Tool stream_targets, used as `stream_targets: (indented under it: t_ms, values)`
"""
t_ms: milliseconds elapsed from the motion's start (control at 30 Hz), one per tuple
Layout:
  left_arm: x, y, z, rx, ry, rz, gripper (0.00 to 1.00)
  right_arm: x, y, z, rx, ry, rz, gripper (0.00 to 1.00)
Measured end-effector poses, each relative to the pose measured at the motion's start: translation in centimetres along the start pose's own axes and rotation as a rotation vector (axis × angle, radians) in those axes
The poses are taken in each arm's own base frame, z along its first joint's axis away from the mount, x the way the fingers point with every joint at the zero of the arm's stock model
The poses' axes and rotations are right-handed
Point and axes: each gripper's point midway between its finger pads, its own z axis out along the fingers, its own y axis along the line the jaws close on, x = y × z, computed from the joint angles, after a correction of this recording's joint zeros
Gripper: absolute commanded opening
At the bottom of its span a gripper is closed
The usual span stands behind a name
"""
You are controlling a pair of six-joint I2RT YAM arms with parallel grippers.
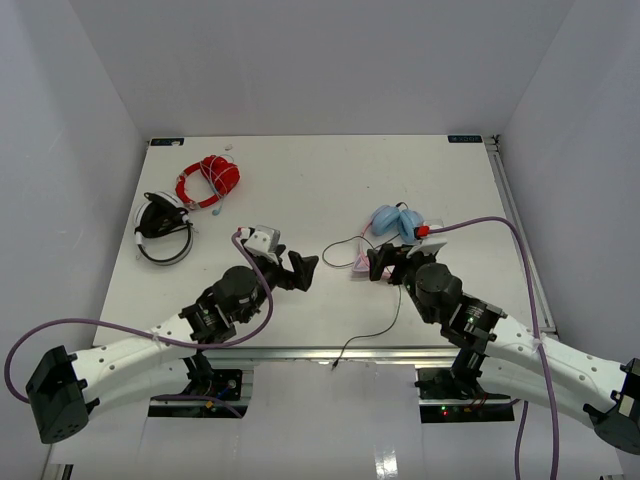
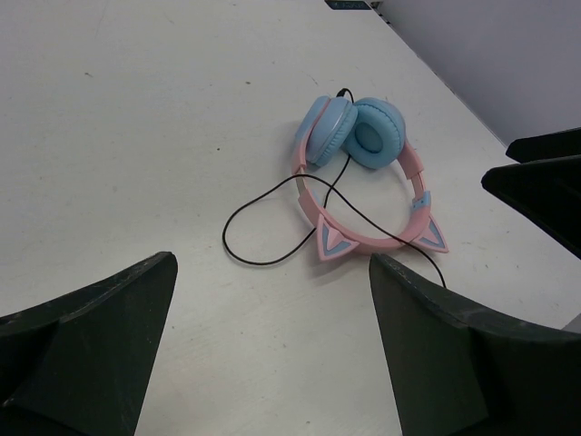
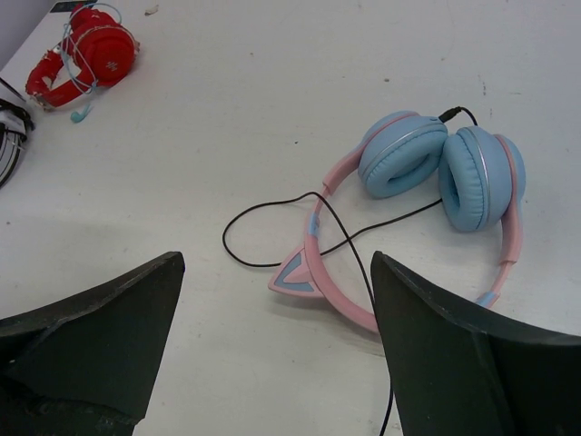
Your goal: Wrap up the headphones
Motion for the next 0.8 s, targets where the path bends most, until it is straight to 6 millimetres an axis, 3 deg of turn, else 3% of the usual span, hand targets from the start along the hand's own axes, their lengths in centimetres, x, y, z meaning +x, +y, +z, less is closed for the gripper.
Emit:
stream_targets:
  t_ms: [300,500,600,800]
  values:
    - [2.3,0.8,1.0,-0.047,0.058,0.050,0.98,-0.1,-2.9,1.7,0.197,0.026,-0.077,0.93]
    - [2.8,1.2,1.2,-0.066,0.070,0.061,0.98,-2.1,-9.1,4.5,0.418,0.103,-0.075,0.99]
    - [2.7,1.3,1.2,-0.073,0.067,0.061,0.98,-0.6,-12.2,5.4,0.483,0.183,-0.072,0.99]
    - [2.4,1.2,1.3,-0.069,0.055,0.054,0.98,5.5,-16.3,6.6,0.536,0.418,-0.071,0.99]
